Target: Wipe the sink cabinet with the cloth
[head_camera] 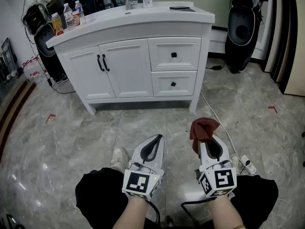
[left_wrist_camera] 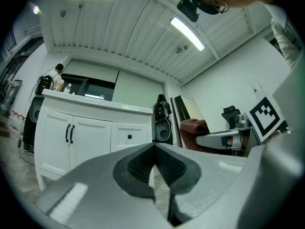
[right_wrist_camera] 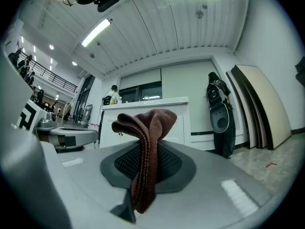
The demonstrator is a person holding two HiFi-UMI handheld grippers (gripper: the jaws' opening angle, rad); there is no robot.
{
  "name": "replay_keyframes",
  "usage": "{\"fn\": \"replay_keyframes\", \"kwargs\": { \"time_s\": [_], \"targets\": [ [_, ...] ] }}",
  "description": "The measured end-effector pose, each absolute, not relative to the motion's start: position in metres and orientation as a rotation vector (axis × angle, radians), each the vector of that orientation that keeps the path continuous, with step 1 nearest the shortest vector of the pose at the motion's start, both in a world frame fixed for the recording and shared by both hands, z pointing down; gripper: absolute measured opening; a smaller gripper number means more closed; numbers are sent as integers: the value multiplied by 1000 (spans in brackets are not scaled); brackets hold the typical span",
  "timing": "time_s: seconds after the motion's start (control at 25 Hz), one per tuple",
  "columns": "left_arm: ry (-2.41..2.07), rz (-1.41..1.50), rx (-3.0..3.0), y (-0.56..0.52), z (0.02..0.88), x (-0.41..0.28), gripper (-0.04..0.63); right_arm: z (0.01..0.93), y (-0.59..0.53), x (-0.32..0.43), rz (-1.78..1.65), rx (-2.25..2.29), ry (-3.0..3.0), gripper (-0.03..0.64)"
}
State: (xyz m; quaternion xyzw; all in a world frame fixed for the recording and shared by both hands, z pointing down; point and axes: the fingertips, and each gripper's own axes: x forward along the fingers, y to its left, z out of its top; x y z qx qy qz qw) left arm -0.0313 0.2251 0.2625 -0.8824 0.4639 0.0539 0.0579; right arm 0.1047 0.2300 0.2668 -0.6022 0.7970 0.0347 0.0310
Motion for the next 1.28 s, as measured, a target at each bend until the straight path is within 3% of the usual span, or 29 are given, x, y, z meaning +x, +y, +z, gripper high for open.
{"fn": "replay_keyframes", "kwargs": {
  "time_s": [0.6,1.28],
  "targets": [
    [1397,140,-2713,202,279,-27,0,289,205,107,-40,-1850,2426,92],
    [1507,43,-2678,33,292,-47,0,299,2,82,-210,-1742,2404,91]
  ]
}}
